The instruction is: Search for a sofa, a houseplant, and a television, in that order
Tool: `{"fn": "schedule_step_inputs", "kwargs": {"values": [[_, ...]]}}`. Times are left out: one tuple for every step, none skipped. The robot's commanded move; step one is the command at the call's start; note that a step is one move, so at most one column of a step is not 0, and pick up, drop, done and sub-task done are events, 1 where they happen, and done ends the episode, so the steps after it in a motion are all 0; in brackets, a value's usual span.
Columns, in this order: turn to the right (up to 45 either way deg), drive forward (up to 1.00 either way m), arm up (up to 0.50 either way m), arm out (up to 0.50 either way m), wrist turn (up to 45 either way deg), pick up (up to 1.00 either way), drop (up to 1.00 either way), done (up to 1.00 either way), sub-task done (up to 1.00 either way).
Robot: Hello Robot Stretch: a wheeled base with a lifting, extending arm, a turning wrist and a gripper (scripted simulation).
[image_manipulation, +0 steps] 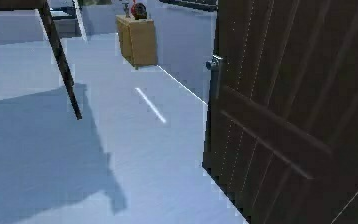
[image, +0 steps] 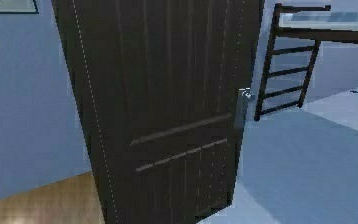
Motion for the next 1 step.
{"fn": "schedule_step_inputs", "kwargs": {"values": [[45.0,0.0,0.0,0.0,0.0,0.0,0.0,0.0,0.0]]}}
